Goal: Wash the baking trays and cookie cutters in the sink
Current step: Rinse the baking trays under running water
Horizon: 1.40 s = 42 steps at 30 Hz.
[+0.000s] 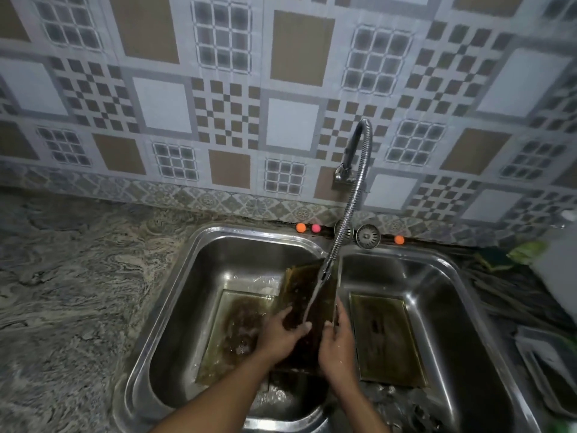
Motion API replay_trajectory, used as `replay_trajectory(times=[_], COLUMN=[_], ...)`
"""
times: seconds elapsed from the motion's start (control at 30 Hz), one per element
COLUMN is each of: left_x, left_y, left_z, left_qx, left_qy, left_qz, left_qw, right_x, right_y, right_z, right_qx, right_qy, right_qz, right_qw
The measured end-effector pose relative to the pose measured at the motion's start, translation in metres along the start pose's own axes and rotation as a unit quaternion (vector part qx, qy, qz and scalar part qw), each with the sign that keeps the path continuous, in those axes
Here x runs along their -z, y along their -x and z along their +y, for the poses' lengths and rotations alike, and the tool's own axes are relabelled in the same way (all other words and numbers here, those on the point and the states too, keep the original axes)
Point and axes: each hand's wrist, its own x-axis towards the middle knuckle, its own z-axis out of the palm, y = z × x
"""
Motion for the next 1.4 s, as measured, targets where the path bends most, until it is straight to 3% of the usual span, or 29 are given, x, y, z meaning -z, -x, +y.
replay_trajectory(times=[0.07, 0.17, 0.3, 0.43, 0.6, 0.73, 0.83, 0.93, 1.0, 1.13, 1.23, 1.3, 1.4], left_x=[-0.004, -0.006, -0.004, -0.002, 0.007, 0.008, -0.004, 0.006, 0.015, 0.018, 0.03, 0.038, 0.032], left_y=[0.004, 0.007, 0.01, -0.002, -0.033, -0.038, -0.032, -0.036, -0.042, -0.047, -0.048, -0.049, -0.041], left_z=[0.0, -0.001, 0.009, 0.02, 0.021, 0.021, 0.026, 0.026, 0.02, 0.014, 0.002, -0.004, 0.004], left_qx=[-0.008, -0.072, -0.169, -0.207, -0.13, -0.065, -0.115, -0.132, -0.117, -0.083, 0.003, 0.049, 0.023], left_qy=[-0.153, -0.292, -0.33, -0.348, -0.373, -0.417, -0.375, -0.392, -0.436, -0.444, -0.414, -0.41, -0.445], left_qz=[0.024, -0.007, -0.073, -0.099, -0.058, -0.038, -0.101, -0.116, -0.075, 0.021, 0.072, 0.063, -0.01], left_qw=[0.988, 0.954, 0.926, 0.909, 0.917, 0.906, 0.914, 0.903, 0.889, 0.892, 0.907, 0.909, 0.895], right_x=[0.005, 0.009, 0.003, 0.001, 0.004, -0.003, -0.002, 0.004, 0.006, 0.002, -0.003, -0.008, -0.017], right_y=[-0.002, -0.009, -0.015, -0.017, -0.021, -0.016, -0.019, -0.025, -0.026, -0.026, -0.028, -0.028, -0.028], right_z=[0.001, 0.005, 0.009, 0.012, 0.018, 0.022, 0.021, 0.02, 0.019, 0.02, 0.026, 0.03, 0.031], right_qx=[-0.024, -0.046, -0.07, -0.091, -0.119, -0.124, -0.136, -0.138, -0.139, -0.137, -0.154, -0.164, -0.169], right_qy=[-0.001, -0.005, -0.006, -0.032, -0.03, -0.029, -0.041, -0.043, -0.052, -0.046, -0.062, -0.065, -0.069], right_qz=[0.016, -0.001, -0.049, -0.075, -0.127, -0.123, -0.132, -0.148, -0.158, -0.156, -0.134, -0.137, -0.126], right_qw=[1.0, 0.999, 0.996, 0.992, 0.984, 0.984, 0.981, 0.978, 0.976, 0.977, 0.977, 0.975, 0.975])
